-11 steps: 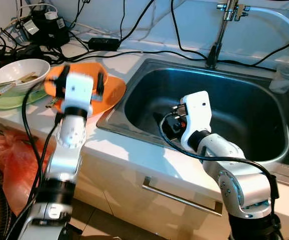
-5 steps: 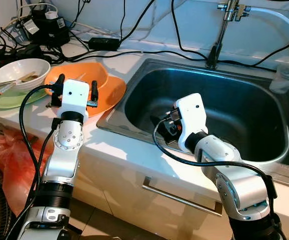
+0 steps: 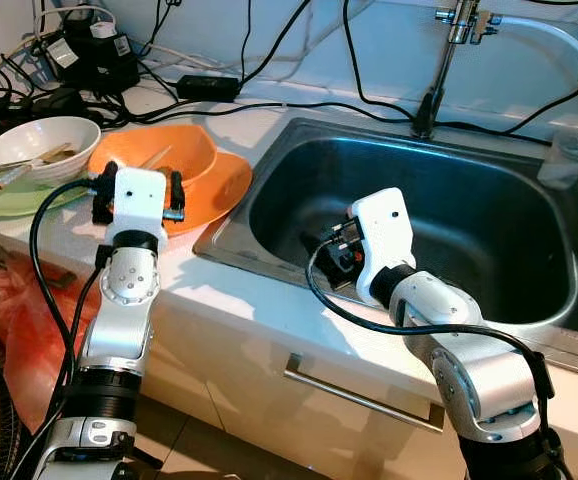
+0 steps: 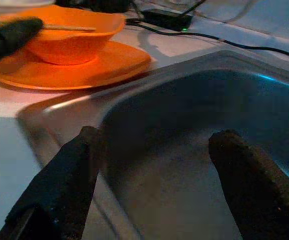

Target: Kitchen organization

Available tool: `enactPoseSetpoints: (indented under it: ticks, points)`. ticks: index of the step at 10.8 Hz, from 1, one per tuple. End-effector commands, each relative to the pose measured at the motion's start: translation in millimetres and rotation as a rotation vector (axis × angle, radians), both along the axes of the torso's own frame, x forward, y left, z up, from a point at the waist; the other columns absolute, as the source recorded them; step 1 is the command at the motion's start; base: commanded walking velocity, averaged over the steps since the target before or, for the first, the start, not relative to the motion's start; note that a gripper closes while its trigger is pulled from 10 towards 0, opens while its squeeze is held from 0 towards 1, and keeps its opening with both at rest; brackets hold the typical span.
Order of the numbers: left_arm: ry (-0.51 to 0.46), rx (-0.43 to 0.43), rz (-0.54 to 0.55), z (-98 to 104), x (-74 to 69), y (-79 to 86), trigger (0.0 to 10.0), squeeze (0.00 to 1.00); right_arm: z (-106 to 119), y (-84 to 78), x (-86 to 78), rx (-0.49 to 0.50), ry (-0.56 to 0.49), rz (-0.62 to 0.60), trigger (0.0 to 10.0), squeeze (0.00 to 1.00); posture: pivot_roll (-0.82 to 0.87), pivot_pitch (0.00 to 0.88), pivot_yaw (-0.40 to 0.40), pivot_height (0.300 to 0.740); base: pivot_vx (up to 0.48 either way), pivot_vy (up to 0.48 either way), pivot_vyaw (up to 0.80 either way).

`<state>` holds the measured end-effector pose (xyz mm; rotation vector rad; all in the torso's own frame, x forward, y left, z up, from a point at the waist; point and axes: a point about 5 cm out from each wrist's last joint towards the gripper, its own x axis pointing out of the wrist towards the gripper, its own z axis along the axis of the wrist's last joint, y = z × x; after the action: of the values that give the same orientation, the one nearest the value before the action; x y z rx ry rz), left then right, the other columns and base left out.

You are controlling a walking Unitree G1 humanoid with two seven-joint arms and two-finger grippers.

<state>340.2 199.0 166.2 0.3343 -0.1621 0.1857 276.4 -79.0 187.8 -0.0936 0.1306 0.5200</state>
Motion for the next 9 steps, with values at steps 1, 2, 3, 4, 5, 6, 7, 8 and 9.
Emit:
enactPoseSetpoints:
  ticks: [1,2,3,4,5,6,7,8,9]
  points:
    - [0.033,-0.033,0.014,-9,-0.4,2.9,10.0,0.00,5,1.2,-2.8,0.030,-0.008,0.026,10.0,0.00,-0.05,0.000,0.018,0.740,0.000,0.000,0.00]
    - [0.047,-0.056,0.006,-12,1.5,1.5,10.0,0.00,5,3.2,-4.4,0.038,-0.006,0.042,10.0,0.00,-0.06,0.000,0.018,0.740,0.000,0.000,0.00]
    - [0.056,-0.065,-0.003,-13,4.0,0.0,10.0,0.00,6,4.6,-5.6,0.049,-0.006,0.058,10.0,0.00,-0.06,0.000,0.019,0.740,0.000,0.000,0.00]
    - [0.061,-0.063,0.006,-13,9.5,1.3,10.0,0.00,8,7.8,-9.1,0.105,0.015,0.107,10.0,0.00,-0.06,0.000,0.022,0.740,0.000,0.000,0.00]
    - [0.054,-0.064,0.017,-9,14.0,4.3,10.0,0.00,11,8.1,-11.1,0.114,-0.002,0.124,10.0,0.00,-0.06,0.000,0.024,0.740,0.000,0.000,0.00]
    - [0.048,-0.062,0.015,-6,16.4,6.2,10.0,0.00,12,7.6,-11.9,0.113,-0.014,0.124,10.0,0.00,-0.07,0.000,0.024,0.740,0.000,0.000,0.00]
    - [0.043,-0.059,0.015,-5,18.2,8.5,9.6,0.00,13,6.3,-11.8,0.097,-0.020,0.118,10.0,0.00,-0.07,0.000,0.025,0.740,0.000,0.000,0.00]
    - [0.041,-0.059,0.014,-5,19.2,9.3,9.1,0.00,13,5.7,-11.9,0.095,-0.028,0.115,10.0,0.00,-0.07,0.000,0.025,0.740,0.000,0.000,0.00]
    - [0.038,-0.065,0.003,-5,20.2,9.5,3.6,0.00,15,4.6,-10.1,0.090,-0.053,0.086,10.0,0.00,-0.07,0.000,0.025,0.740,0.000,0.000,0.00]
